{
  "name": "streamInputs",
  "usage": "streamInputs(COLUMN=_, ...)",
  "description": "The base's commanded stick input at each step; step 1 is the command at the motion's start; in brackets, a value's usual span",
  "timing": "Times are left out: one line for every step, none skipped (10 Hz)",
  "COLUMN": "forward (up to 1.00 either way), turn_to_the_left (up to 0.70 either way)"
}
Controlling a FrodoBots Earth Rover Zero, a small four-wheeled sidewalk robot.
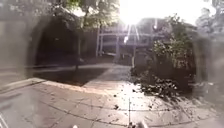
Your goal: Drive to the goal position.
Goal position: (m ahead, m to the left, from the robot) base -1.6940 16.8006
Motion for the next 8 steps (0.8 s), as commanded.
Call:
streamInputs(forward=0.50, turn_to_the_left=0.00)
streamInputs(forward=0.50, turn_to_the_left=0.00)
streamInputs(forward=0.50, turn_to_the_left=0.00)
streamInputs(forward=0.50, turn_to_the_left=0.00)
streamInputs(forward=0.50, turn_to_the_left=0.00)
streamInputs(forward=0.50, turn_to_the_left=-0.01)
streamInputs(forward=0.50, turn_to_the_left=-0.25)
streamInputs(forward=0.50, turn_to_the_left=-0.49)
